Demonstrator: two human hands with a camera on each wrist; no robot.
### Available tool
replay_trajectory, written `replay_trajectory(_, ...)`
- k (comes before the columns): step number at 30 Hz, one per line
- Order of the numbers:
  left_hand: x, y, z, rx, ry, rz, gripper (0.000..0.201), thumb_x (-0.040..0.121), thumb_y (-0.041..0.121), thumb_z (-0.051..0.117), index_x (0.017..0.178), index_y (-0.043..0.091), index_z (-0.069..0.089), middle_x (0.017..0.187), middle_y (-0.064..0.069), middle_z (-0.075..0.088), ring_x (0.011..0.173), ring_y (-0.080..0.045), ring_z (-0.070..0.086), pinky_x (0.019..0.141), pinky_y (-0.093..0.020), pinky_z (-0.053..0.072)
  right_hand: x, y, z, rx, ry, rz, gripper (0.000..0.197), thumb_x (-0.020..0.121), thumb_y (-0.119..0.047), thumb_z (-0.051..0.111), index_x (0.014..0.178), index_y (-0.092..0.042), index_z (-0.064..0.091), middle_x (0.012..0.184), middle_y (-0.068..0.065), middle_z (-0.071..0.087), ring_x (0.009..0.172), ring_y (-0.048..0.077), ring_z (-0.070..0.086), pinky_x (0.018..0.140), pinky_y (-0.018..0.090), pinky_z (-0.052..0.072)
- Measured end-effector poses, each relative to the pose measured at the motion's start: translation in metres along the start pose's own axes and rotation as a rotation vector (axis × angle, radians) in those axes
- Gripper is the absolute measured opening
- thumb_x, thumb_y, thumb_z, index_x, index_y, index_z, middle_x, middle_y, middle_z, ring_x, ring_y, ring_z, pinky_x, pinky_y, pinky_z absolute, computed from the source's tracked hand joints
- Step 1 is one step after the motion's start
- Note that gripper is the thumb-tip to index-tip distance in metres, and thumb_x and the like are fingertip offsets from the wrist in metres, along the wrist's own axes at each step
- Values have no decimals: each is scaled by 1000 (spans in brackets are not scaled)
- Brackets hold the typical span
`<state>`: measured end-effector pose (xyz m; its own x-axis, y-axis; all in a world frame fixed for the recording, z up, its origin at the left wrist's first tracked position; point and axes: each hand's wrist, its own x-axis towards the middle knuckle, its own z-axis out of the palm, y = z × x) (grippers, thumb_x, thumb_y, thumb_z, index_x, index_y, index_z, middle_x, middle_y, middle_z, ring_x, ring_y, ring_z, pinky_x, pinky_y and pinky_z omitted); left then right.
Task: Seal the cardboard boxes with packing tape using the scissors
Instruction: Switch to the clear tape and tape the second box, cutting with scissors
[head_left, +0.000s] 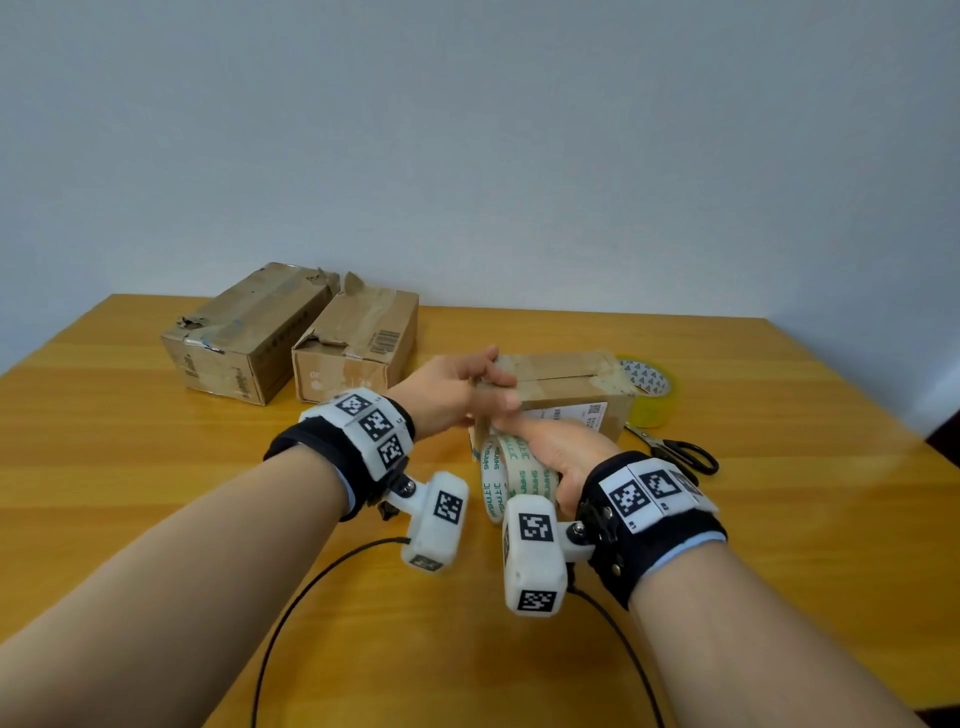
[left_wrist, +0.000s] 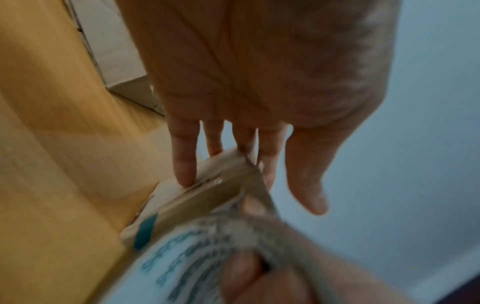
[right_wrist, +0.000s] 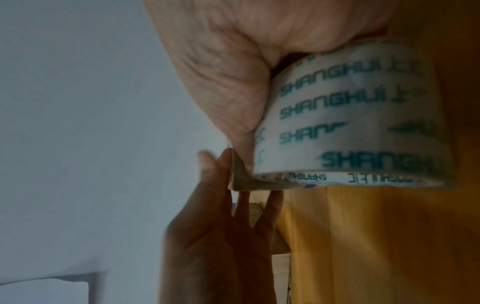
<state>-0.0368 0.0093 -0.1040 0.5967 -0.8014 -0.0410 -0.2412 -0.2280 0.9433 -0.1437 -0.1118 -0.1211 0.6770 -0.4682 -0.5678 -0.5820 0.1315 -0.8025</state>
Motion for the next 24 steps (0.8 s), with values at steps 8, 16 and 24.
replay_trajectory(8,2,9,5,298,105,66,40,83,24,76,118,30,57,113,12,62,100,-11,63,88,-40,57,-1,-2,-4,-54,-41,-27,43,87,-44,73,107,-7,66,95,17,78,92,33,76,96,47,56)
replay_trajectory(16,3,17,0,700,-37,88,55,98,38,56,147,23,36,149,0,47,128,-19,51,105,-35,43,-7,5,-11,42,-192,-6,50,83,-44,78,120,-13,65,91,9,75,81,25,72,78,37,60)
replay_trajectory(24,8,8,4,614,80,94,67,85,34,73,146,27,46,156,18,31,138,-7,39,103,-15,26,-20,3,-18,-102,-340,-30,37,87,-31,75,112,-6,63,85,7,74,72,17,72,62,28,58)
